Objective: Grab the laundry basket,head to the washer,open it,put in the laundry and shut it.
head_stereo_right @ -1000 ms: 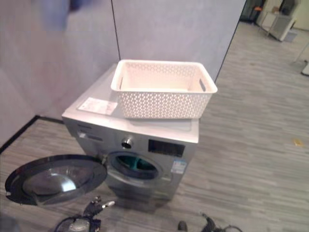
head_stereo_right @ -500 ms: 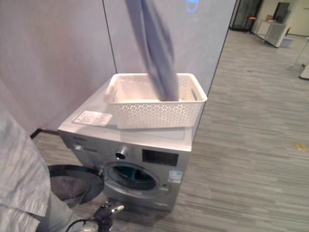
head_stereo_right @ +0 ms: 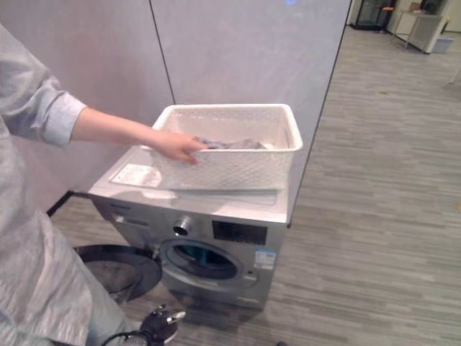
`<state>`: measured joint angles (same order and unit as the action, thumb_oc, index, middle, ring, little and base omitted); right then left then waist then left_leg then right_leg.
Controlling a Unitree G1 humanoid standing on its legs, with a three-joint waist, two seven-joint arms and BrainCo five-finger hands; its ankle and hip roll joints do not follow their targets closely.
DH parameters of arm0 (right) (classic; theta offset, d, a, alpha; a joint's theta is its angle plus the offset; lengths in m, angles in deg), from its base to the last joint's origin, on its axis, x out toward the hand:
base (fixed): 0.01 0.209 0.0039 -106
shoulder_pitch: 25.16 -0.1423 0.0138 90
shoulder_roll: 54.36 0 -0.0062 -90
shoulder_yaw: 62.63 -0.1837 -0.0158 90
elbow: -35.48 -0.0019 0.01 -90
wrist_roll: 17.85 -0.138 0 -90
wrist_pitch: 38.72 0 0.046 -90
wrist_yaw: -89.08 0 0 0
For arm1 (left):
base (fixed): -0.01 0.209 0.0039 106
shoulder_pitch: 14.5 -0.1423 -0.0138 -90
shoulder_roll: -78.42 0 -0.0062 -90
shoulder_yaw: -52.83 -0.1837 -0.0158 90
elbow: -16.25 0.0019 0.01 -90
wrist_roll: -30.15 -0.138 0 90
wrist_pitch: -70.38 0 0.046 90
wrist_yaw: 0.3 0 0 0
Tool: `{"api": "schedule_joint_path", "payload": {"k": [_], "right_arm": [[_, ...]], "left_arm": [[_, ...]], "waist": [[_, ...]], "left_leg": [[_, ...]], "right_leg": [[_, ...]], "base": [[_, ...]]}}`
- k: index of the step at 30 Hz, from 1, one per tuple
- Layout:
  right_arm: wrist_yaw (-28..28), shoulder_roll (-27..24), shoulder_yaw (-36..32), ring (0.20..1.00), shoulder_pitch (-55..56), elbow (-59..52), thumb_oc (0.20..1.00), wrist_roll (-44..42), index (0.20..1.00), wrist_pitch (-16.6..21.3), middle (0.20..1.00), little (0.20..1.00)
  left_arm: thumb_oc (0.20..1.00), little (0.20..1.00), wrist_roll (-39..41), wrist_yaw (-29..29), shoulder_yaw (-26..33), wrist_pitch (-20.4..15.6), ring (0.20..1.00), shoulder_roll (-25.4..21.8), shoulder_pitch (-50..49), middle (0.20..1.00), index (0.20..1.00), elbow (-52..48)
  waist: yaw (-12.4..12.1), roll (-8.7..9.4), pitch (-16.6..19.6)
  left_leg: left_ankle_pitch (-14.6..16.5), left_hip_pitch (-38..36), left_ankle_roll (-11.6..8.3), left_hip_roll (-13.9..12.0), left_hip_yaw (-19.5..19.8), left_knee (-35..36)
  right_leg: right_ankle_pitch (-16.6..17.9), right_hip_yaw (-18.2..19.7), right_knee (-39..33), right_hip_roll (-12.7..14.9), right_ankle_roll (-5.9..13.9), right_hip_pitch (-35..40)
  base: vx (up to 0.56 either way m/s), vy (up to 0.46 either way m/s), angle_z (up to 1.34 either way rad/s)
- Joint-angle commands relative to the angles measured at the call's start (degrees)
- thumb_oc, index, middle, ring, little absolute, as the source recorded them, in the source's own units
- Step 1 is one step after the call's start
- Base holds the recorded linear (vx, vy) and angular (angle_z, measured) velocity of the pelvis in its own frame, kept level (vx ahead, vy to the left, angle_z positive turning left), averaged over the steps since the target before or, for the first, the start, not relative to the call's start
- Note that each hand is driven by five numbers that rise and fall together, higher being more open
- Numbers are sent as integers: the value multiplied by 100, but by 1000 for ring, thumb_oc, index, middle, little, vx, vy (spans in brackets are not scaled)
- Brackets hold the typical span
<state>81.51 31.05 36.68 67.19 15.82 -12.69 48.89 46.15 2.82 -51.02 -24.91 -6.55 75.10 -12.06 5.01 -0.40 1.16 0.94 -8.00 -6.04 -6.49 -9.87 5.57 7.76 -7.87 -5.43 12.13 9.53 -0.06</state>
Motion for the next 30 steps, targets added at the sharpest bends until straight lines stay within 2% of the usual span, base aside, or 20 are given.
{"api": "schedule_joint_path", "payload": {"k": [1,2,3,4,6,7,10,11,12,14,15,16,17,19,21,24,27,28,30], "right_arm": [[-351,-436,-267,1000,-307,-521,1000,-360,1000,190,1000,1000],[-646,-1325,-1275,1000,191,-2990,1000,-164,1000,133,1000,1000],[-645,-1324,-1278,1000,195,-2994,1000,-163,1000,131,1000,1000],[-796,-1537,-1698,1000,386,-3649,1000,-68,1000,146,1000,1000],[-1227,-2370,-2878,1000,381,-4614,1000,135,1000,241,1000,1000],[-1219,-2380,-2909,1000,401,-4635,1000,137,1000,230,1000,1000],[-1375,-2974,-3219,1000,38,-5116,1000,333,1000,324,1000,1000],[-1397,-3093,-3224,1000,-74,-5189,1000,381,1000,359,1000,1000],[-1392,-3483,-3224,1000,-422,-5665,1000,568,1000,459,1000,1000],[-1359,-3685,-3140,1000,-664,-5824,1000,640,1000,490,1000,1000],[-1280,-3993,-2776,1000,-1228,-5928,1000,685,1000,577,1000,1000],[-1285,-4008,-2703,1000,-1309,-5891,1000,682,1000,581,1000,1000],[-1197,-4275,-2171,1000,-2058,-5771,1000,579,1000,642,1000,1000],[-1015,-4550,-1259,1000,-3130,-5578,1000,490,1000,664,1000,1000],[-883,-4647,-44,1000,-4576,-5117,1000,381,1000,661,1000,1000],[-628,-4445,1220,1000,-6149,-4397,1000,107,1000,602,1000,1000],[-506,-4377,1601,1000,-6564,-4144,1000,48,1000,555,1000,1000],[-289,-4046,2233,1000,-7329,-3580,1000,-186,1000,500,1000,1000],[-149,-3863,2611,1000,-7797,-3357,1000,-316,1000,501,1000,1000]], "left_arm": [[1000,1000,183,-100,270,-106,1000,-187,213,1000,1000,-75],[1000,1000,107,-138,508,-42,1000,-222,67,1000,1000,-145],[1000,1000,107,-138,506,-42,1000,-222,66,1000,1000,-145],[1000,1000,61,-135,558,-26,1000,-204,87,1000,1000,-106],[1000,1000,-50,-200,632,-10,1000,-203,161,1000,1000,3],[1000,1000,-51,-200,621,-10,1000,-186,172,1000,1000,5],[1000,1000,-68,-248,608,15,1000,-219,214,1000,1000,-30],[1000,1000,-79,-259,614,17,1000,-227,215,1000,1000,-27],[1000,1000,-135,-271,588,18,1000,-267,227,1000,1000,17],[1000,1000,-151,-273,561,15,1000,-282,231,1000,1000,18],[1000,1000,-142,-280,490,-3,1000,-304,232,1000,1000,-54],[1000,1000,-142,-280,520,0,1000,-296,229,1000,1000,-59],[1000,1000,-88,-288,337,-28,1000,-335,211,1000,1000,-98],[1000,1000,11,-302,215,-62,1000,-370,196,1000,1000,-173],[1000,1000,134,-287,185,-125,1000,-411,159,1000,1000,-315],[1000,1000,322,-298,66,-176,1000,-524,106,1000,1000,-470],[1000,1000,399,-320,47,-187,1000,-555,88,1000,1000,-522],[1000,1000,445,-364,-84,-178,1000,-616,94,1000,1000,-614],[1000,1000,448,-408,-136,-178,1000,-726,63,1000,1000,-756]], "waist": [[-7,186,-62],[92,171,-65],[90,172,-58],[136,163,-61],[184,195,-7],[170,176,-16],[121,201,-6],[100,212,-3],[45,259,17],[-5,277,14],[-94,315,4],[-68,305,-3],[-217,394,-22],[-307,492,-73],[-368,560,-149],[-507,666,-231],[-525,689,-253],[-489,698,-359],[-448,634,-504]], "left_leg": [[363,137,42,-264,311,-308],[350,121,20,-305,281,-288],[348,127,21,-304,281,-288],[353,117,17,-314,279,-272],[376,132,14,-354,299,-273],[381,130,13,-360,301,-277],[407,127,11,-391,304,-293],[414,122,12,-394,302,-298],[426,113,8,-405,295,-310],[436,109,6,-413,297,-323],[457,121,5,-424,311,-371],[465,123,6,-425,309,-382],[502,157,15,-414,329,-480],[570,220,24,-388,343,-657],[705,297,82,-294,379,-866],[894,394,194,-82,498,-1121],[943,438,224,-6,554,-1200],[1067,618,370,172,775,-1476],[1136,707,475,227,899,-1628]], "right_leg": [[-169,189,299,436,349,-248],[-197,231,315,409,351,-268],[-196,233,316,410,351,-275],[-211,252,317,397,347,-274],[-254,273,321,363,331,-280],[-256,271,323,358,330,-276],[-280,289,322,320,321,-275],[-287,301,318,309,317,-271],[-299,319,307,293,314,-263],[-306,324,309,286,309,-260],[-317,320,310,282,309,-243],[-317,324,311,282,309,-242],[-305,315,322,299,308,-239],[-282,312,366,343,312,-245],[-236,353,415,415,340,-286],[-157,466,553,570,369,-385],[-143,518,644,624,373,-430],[-223,850,1247,612,319,-622],[-396,1188,1793,336,254,-909]], "base": [[0,0,0],[0,0,0],[12,-2,3],[0,0,0],[44,-7,-2],[28,-11,4],[14,-4,-4],[33,-3,-5],[25,-1,-5],[22,-1,-16],[17,-3,-21],[3,2,-14],[0,0,0],[-11,19,2],[-26,72,1],[-17,102,-4],[-7,107,-1],[-27,189,7],[-28,160,25]]}}
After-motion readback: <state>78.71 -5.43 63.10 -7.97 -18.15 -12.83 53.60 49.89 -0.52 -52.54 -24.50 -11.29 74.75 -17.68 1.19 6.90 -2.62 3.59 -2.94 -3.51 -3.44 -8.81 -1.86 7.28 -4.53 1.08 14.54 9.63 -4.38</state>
